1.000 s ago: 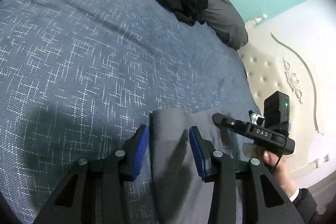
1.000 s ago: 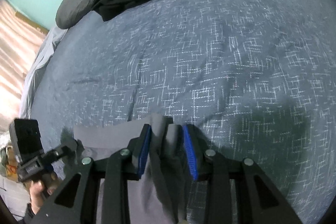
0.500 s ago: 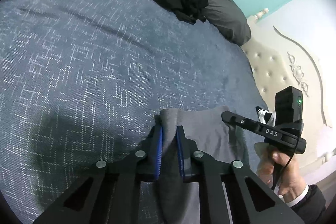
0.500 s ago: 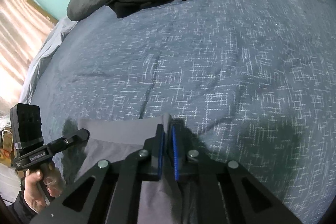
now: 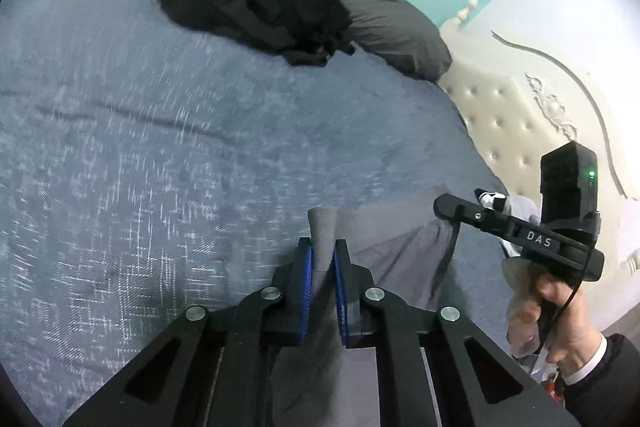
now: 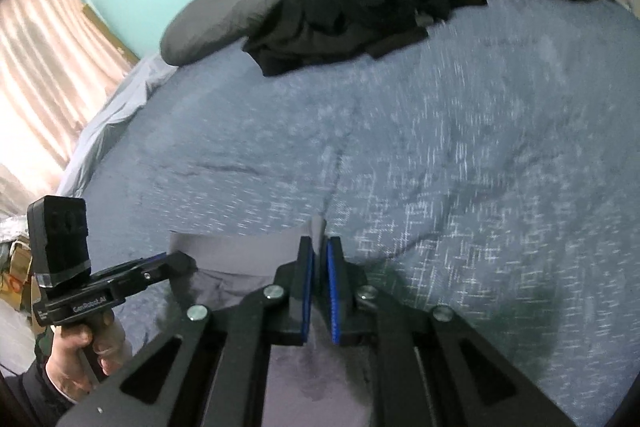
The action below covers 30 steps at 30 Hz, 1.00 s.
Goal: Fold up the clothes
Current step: 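Lift the grey briefs with both grippers and carry them toward the clothes stack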
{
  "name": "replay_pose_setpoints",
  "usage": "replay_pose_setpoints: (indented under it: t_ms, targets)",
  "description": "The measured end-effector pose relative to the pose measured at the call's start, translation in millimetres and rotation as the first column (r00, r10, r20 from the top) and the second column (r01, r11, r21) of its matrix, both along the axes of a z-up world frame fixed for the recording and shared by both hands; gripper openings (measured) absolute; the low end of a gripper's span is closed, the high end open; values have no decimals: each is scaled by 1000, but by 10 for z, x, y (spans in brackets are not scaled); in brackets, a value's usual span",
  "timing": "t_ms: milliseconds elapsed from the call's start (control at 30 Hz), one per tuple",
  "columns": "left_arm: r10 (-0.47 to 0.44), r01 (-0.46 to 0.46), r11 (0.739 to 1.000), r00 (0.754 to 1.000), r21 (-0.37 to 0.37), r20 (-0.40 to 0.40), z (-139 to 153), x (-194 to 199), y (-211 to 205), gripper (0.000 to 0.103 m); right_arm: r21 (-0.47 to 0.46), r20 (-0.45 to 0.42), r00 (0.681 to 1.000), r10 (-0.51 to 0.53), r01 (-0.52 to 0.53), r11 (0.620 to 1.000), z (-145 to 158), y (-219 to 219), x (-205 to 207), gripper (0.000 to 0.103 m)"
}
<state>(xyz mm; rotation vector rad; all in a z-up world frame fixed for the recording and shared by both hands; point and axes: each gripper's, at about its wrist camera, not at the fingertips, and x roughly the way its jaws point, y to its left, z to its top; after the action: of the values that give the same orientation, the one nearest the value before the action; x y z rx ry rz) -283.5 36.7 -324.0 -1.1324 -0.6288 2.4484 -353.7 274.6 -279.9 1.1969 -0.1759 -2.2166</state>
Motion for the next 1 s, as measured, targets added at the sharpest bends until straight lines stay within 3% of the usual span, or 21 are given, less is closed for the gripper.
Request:
replay_pose_setpoints:
  t_ms: [667,1000]
  targets:
    - [-53,30,994,975,-109,-218,1992,600,445,11,-141,-249,967,-55,20,990,1767,683,838,6]
    - [-123,86,987,950,-138,-286,2685,905,1031,11,-154,-357,928,-102,49,987,2594,1274,1302,6]
